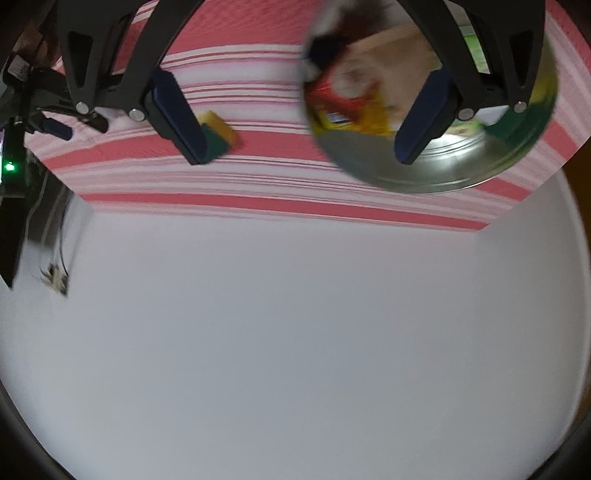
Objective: Organize objects
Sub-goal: 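Grasp the green-yellow sponge with the left gripper while the right gripper grasps the white paper packet, then lift and carry the sponge and paper packet in both grippers over the tin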
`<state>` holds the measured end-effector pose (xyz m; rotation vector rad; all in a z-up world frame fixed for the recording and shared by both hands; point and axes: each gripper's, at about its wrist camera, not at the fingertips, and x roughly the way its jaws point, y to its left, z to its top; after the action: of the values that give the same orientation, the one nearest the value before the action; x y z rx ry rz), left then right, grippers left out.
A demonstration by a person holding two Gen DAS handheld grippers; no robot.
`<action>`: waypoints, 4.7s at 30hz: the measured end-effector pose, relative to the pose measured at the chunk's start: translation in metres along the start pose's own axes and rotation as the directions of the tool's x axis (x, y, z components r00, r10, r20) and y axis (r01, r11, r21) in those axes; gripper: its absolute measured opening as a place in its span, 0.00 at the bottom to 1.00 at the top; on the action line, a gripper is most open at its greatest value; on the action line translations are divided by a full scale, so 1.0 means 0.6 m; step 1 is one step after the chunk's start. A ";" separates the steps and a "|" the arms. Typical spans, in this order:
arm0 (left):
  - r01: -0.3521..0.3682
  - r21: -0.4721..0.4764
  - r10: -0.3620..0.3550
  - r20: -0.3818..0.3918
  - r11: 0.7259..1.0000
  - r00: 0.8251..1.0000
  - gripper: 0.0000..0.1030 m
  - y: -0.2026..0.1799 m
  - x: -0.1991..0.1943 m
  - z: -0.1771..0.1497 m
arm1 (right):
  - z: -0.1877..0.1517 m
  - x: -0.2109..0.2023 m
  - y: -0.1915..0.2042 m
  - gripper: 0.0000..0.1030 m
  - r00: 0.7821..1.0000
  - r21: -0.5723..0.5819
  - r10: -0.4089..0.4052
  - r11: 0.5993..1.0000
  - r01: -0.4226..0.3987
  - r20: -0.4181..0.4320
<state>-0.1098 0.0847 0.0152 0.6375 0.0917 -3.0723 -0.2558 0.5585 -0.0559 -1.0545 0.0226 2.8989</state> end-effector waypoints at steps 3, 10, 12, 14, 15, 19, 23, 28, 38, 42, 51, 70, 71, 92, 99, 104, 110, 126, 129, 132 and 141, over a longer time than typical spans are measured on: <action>0.039 0.027 -0.037 -0.060 0.999 0.998 1.00 -0.035 0.030 0.003 | -0.007 0.034 0.006 0.75 0.998 0.012 0.002 1.000 -0.001 -0.066; 0.080 0.060 -0.070 -0.155 0.995 0.985 1.00 -0.089 0.089 0.011 | -0.010 0.069 0.005 0.75 0.987 0.011 0.016 1.000 -0.015 -0.160; 0.080 0.084 -0.066 -0.161 0.993 0.985 1.00 -0.103 0.093 0.013 | -0.010 0.073 0.004 0.75 0.981 0.003 0.035 0.999 -0.036 -0.190; 0.077 0.100 -0.059 -0.172 0.992 0.983 1.00 -0.110 0.106 0.015 | -0.013 0.067 0.003 0.68 0.982 -0.020 0.029 0.999 -0.033 -0.185; 0.079 0.105 -0.059 -0.179 0.991 0.982 1.00 -0.114 0.111 0.015 | -0.012 0.068 0.005 0.68 0.982 -0.030 0.035 0.999 -0.042 -0.186; 0.100 0.115 -0.072 -0.223 0.988 0.972 1.00 -0.124 0.128 0.016 | -0.006 0.072 0.010 0.68 0.983 -0.054 0.035 0.997 -0.046 -0.181; 0.117 0.163 -0.074 -0.245 0.980 0.967 1.00 -0.149 0.142 0.010 | 0.005 0.079 0.001 0.68 0.986 -0.045 0.000 0.999 -0.007 -0.166; 0.139 0.177 -0.083 -0.290 0.974 0.953 1.00 -0.160 0.180 0.000 | 0.013 0.084 -0.016 0.68 0.987 -0.029 -0.009 1.000 0.005 -0.163; 0.234 0.111 -0.175 -0.390 0.966 0.904 0.97 -0.141 0.222 -0.004 | 0.038 0.076 -0.032 0.68 0.995 0.033 -0.001 0.999 0.004 -0.097; 0.275 0.079 -0.216 -0.431 0.958 0.876 0.88 -0.134 0.234 -0.009 | 0.036 0.052 -0.034 0.68 0.999 0.037 -0.026 0.999 0.026 -0.022; 0.303 0.122 -0.223 -0.437 0.945 0.871 0.71 -0.140 0.220 -0.013 | 0.037 0.043 -0.034 0.68 0.998 0.019 -0.066 0.998 0.066 0.012; 0.233 0.149 -0.202 -0.200 0.961 0.959 0.70 -0.126 0.121 0.017 | 0.033 -0.001 -0.019 0.68 0.984 0.051 -0.051 0.998 0.043 0.172; 0.230 0.151 -0.200 -0.190 0.961 0.961 0.70 -0.125 0.117 0.018 | 0.031 -0.007 -0.013 0.68 0.981 0.049 -0.051 0.998 0.042 0.186; 0.194 0.175 -0.174 -0.122 0.965 0.977 0.70 -0.151 0.087 0.013 | 0.018 -0.043 0.001 0.68 0.954 0.013 -0.006 1.000 0.002 0.299; 0.182 0.176 -0.166 -0.104 0.967 0.981 0.70 -0.147 0.077 0.011 | 0.008 -0.056 0.013 0.68 0.945 0.002 -0.001 1.000 0.001 0.327; 0.175 0.165 -0.163 -0.082 0.971 0.983 0.70 -0.142 0.065 0.007 | 0.005 -0.062 0.016 0.68 0.941 0.003 0.006 1.000 -0.007 0.337; 0.173 0.135 -0.164 -0.077 0.976 0.984 0.70 -0.132 0.062 0.006 | 0.004 -0.066 0.014 0.68 0.938 0.002 0.014 1.000 -0.015 0.347; 0.163 0.105 -0.161 -0.028 0.981 0.987 0.70 -0.113 0.043 0.001 | -0.010 -0.089 0.027 0.68 0.918 -0.023 0.027 1.000 -0.020 0.396; 0.167 0.102 -0.166 -0.021 0.981 0.986 0.70 -0.110 0.040 -0.001 | -0.013 -0.093 0.031 0.68 0.916 -0.032 0.030 0.999 -0.019 0.400; 0.164 0.103 -0.164 -0.007 0.981 0.986 0.70 -0.106 0.032 -0.006 | -0.015 -0.095 0.033 0.68 0.916 -0.037 0.035 0.999 -0.022 0.400; 0.156 0.075 -0.161 0.061 0.985 0.985 0.71 -0.100 0.011 -0.006 | -0.022 -0.104 0.034 0.68 0.910 -0.054 0.071 0.997 -0.054 0.408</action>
<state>-0.1155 0.1449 0.0124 0.5552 0.0370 -3.2604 -0.2007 0.5348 -0.0259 -0.4340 -0.0234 3.1271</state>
